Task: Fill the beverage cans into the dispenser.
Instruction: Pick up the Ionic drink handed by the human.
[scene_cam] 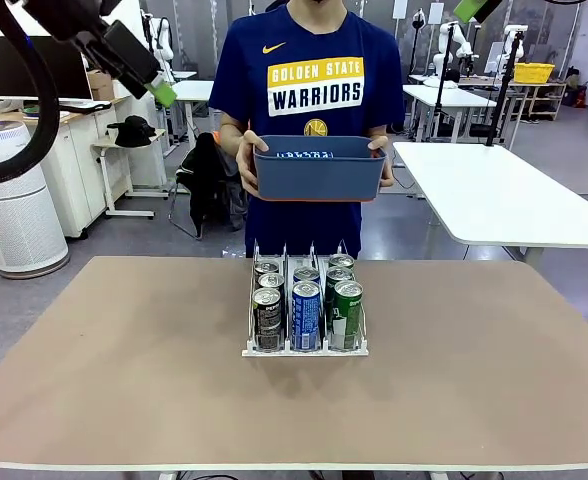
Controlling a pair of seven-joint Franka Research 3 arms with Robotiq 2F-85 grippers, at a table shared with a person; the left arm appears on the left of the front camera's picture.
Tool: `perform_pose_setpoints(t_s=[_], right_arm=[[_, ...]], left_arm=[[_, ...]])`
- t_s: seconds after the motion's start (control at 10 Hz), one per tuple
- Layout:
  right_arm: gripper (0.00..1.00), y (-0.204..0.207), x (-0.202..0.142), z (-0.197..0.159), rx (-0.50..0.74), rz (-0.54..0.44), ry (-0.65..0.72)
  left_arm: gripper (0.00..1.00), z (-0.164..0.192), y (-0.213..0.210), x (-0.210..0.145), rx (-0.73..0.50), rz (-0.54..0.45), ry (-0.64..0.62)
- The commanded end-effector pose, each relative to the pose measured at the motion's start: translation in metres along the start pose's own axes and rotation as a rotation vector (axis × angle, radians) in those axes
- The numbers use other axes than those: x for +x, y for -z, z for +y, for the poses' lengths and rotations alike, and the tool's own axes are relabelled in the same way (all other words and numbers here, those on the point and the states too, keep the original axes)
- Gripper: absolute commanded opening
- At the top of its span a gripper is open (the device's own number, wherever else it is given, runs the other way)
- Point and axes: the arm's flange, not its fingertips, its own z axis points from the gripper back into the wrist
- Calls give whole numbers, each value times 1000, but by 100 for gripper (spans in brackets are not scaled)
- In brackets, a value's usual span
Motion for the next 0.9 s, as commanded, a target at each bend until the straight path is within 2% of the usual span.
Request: perform_pose_setpoints(t_s=[0.0,0.1,0.7,0.8], right_arm=[[100,-1,-2,2,1,1,1],[100,-1,-2,2,1,1,1],[100,-1,-2,2,1,1,1],[100,-1,-2,2,1,1,1]], left_arm=[[100,-4,23,-6,25,-7,6],[100,0,0,0,0,0,0],[100,-3,3,1,12,-5,3],[100,3,-1,8,18,-42,3]])
